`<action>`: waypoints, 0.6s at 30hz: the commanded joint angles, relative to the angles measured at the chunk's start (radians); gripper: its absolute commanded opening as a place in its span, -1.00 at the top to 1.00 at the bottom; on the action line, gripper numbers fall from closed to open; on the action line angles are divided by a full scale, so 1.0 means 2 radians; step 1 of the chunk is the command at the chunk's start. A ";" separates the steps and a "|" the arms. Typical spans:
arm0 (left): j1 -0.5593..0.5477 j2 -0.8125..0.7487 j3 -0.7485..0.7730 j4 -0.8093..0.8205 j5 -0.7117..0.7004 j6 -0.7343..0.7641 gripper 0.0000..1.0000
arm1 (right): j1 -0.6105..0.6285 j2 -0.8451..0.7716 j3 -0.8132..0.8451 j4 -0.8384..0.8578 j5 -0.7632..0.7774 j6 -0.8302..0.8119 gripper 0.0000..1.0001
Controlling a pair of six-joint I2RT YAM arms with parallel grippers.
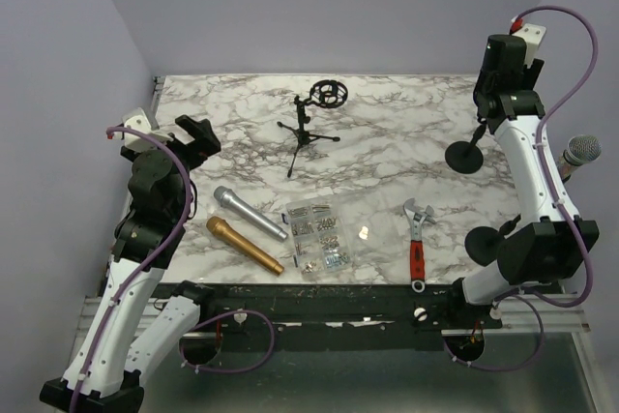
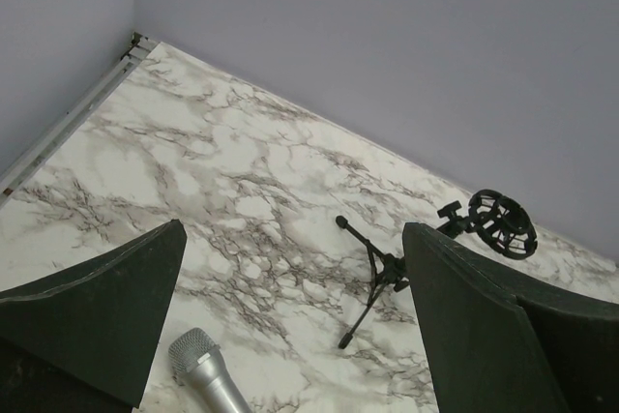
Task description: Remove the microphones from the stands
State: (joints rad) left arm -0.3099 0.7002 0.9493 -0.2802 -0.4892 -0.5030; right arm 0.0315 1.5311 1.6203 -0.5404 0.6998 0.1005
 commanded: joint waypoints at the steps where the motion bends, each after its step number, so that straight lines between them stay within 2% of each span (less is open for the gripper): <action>1: -0.003 -0.004 -0.001 -0.002 0.010 -0.003 -0.96 | -0.001 -0.004 -0.004 -0.017 -0.036 0.014 -0.23; 7: -0.004 -0.002 -0.001 -0.001 0.010 -0.003 -0.95 | -0.002 0.000 -0.016 -0.008 -0.021 0.001 -0.15; 10: -0.004 -0.002 -0.002 -0.002 0.009 -0.003 -0.96 | -0.003 0.005 -0.015 -0.010 -0.020 -0.002 0.07; 12: -0.004 0.000 -0.002 -0.002 0.009 -0.003 -0.95 | -0.003 0.007 -0.014 -0.014 -0.020 -0.004 0.14; 16: -0.006 -0.001 -0.001 -0.001 0.014 -0.005 -0.95 | -0.003 0.008 -0.013 -0.029 -0.022 -0.001 0.13; 18: -0.006 0.000 -0.001 -0.001 0.016 -0.006 -0.95 | -0.002 0.002 -0.012 -0.037 -0.023 0.004 0.03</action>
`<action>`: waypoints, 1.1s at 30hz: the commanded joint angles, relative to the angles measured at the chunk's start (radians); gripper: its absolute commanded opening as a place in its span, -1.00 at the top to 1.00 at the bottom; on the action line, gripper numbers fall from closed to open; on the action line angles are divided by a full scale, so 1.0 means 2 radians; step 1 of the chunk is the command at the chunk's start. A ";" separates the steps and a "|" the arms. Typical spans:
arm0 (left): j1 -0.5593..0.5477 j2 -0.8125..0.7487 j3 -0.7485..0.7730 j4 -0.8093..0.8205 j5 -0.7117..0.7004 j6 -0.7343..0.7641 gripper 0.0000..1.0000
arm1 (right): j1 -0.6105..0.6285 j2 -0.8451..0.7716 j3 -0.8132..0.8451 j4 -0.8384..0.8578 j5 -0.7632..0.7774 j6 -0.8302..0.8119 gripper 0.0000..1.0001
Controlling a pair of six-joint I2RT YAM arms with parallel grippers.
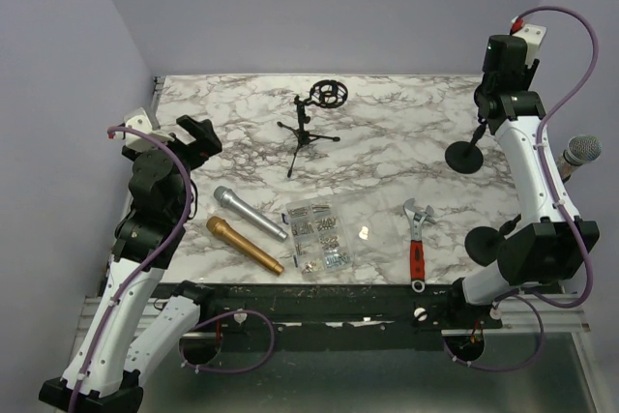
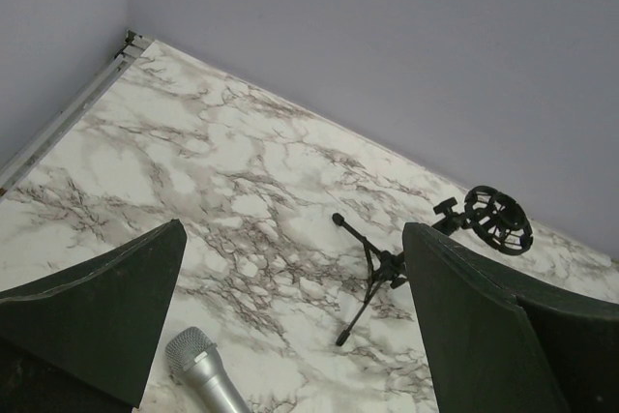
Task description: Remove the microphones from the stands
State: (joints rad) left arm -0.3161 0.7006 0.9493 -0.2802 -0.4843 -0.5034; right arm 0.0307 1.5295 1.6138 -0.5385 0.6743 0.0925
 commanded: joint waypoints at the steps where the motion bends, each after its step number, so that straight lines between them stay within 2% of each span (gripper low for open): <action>1: -0.003 -0.001 -0.001 -0.002 0.013 -0.006 -0.95 | -0.002 0.000 -0.007 -0.042 -0.010 0.008 -0.02; 9: -0.003 0.003 0.000 -0.003 0.024 -0.011 -0.95 | -0.003 -0.012 0.025 -0.090 0.003 0.020 -0.14; 19: -0.010 0.006 0.001 -0.005 0.027 -0.012 -0.95 | -0.002 -0.035 0.030 -0.094 -0.004 0.026 -0.32; 21: -0.010 0.005 0.001 -0.005 0.027 -0.012 -0.95 | -0.002 -0.038 0.029 -0.094 -0.006 0.026 -0.47; 23: -0.010 0.006 0.001 -0.005 0.027 -0.012 -0.95 | -0.002 -0.041 0.022 -0.092 -0.003 0.025 -0.52; 28: -0.010 0.009 0.001 -0.005 0.033 -0.014 -0.95 | -0.003 -0.050 -0.005 -0.071 -0.008 0.021 -0.57; 33: -0.010 0.009 0.001 -0.004 0.029 -0.013 -0.95 | -0.003 -0.028 0.005 -0.072 -0.003 0.016 -0.51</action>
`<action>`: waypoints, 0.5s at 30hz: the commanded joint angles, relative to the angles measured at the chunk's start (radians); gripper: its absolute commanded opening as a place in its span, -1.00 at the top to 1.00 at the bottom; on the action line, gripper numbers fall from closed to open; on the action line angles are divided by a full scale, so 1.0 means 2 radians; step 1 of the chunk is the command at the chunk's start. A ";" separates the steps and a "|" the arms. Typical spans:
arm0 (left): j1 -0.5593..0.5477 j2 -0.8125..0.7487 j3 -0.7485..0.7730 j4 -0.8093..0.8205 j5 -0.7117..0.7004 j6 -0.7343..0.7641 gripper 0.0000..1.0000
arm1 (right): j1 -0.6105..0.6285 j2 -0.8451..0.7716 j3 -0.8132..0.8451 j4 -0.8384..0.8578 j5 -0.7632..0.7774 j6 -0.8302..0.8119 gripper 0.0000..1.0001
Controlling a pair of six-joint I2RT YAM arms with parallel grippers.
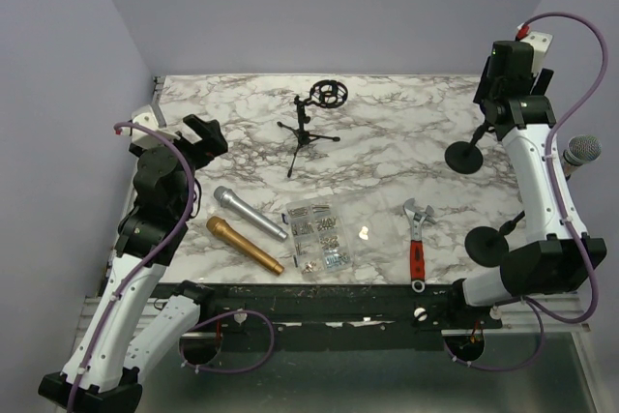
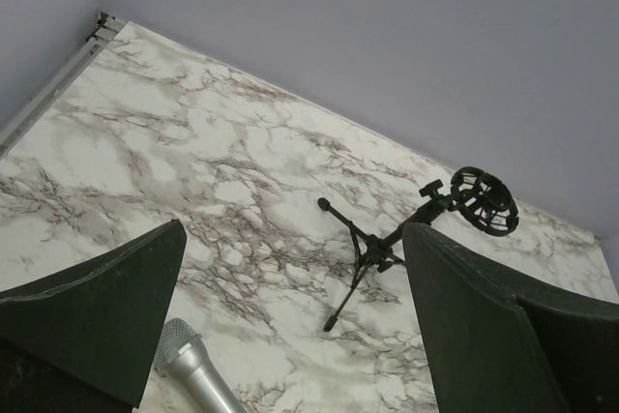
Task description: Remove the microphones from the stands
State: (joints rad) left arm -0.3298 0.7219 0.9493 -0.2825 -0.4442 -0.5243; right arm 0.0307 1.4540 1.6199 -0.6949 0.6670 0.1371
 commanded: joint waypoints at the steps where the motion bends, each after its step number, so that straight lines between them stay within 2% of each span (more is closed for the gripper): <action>1: -0.003 -0.003 0.001 -0.003 0.009 -0.002 -0.95 | -0.002 0.014 0.004 0.007 0.002 -0.008 -0.47; 10: -0.002 -0.003 0.003 -0.005 0.005 0.002 -0.96 | -0.003 0.025 -0.002 0.003 -0.022 -0.012 -0.29; 15: -0.002 -0.006 0.001 -0.001 -0.010 0.008 -0.95 | -0.006 0.041 0.009 -0.002 -0.047 -0.013 0.00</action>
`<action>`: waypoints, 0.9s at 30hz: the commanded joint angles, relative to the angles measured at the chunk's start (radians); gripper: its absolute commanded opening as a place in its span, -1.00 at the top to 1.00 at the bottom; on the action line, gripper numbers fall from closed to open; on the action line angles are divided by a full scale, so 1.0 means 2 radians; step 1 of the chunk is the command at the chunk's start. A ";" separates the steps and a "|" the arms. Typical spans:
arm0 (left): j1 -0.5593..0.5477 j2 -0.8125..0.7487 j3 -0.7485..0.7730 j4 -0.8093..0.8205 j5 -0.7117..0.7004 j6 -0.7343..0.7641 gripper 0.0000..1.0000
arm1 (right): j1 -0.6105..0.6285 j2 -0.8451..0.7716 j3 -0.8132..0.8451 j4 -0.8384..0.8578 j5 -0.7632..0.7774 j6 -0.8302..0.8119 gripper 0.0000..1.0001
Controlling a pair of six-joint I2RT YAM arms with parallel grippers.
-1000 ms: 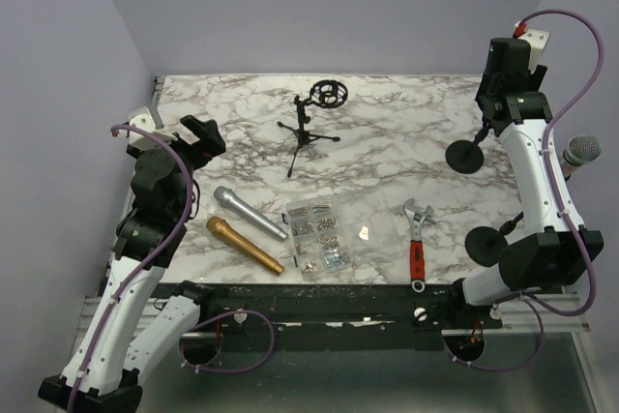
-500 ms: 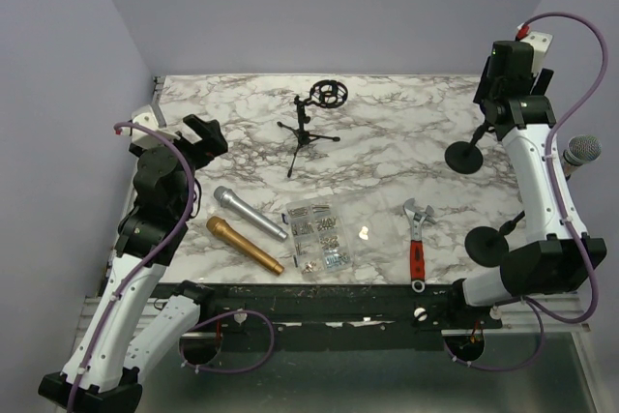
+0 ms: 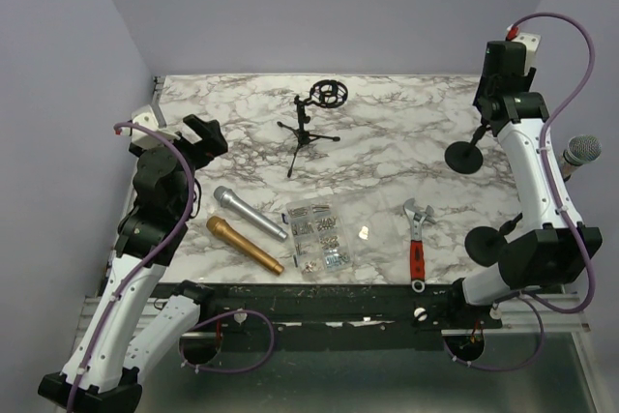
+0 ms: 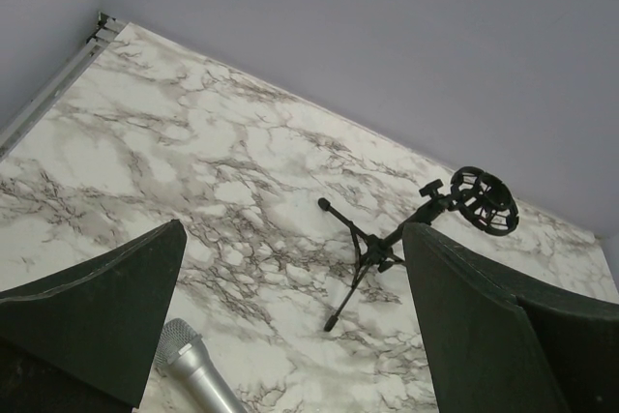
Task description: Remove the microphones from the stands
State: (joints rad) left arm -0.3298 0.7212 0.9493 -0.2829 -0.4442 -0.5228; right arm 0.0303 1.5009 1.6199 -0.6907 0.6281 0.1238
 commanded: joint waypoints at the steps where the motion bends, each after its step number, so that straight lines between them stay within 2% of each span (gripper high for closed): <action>1: -0.002 -0.005 -0.001 0.001 -0.008 0.010 -0.95 | -0.007 0.021 0.016 -0.008 -0.032 -0.007 0.06; 3: -0.002 -0.003 -0.001 -0.001 -0.008 0.007 -0.95 | -0.006 0.027 0.026 -0.013 -0.040 -0.010 0.14; 10: 0.001 0.014 0.011 -0.013 0.022 -0.003 -0.93 | -0.006 0.032 0.041 -0.005 -0.107 -0.018 0.77; 13: 0.003 0.020 0.012 -0.013 0.032 -0.009 -0.92 | -0.006 0.039 0.045 -0.012 -0.163 -0.022 0.98; 19: 0.006 0.043 0.022 -0.021 0.063 -0.008 -0.92 | -0.005 0.039 0.067 0.000 -0.300 -0.004 0.99; 24: 0.009 0.053 0.023 -0.008 0.139 0.009 -0.91 | 0.003 0.026 0.063 0.031 -0.417 0.017 0.99; 27: 0.009 0.057 0.014 0.012 0.180 0.018 -0.90 | 0.017 0.024 0.061 0.039 -0.461 0.015 0.99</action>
State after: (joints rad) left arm -0.3161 0.8318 0.9665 -0.3099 -0.2520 -0.5201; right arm 0.0349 1.5593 1.7336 -0.6483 -0.0704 0.1371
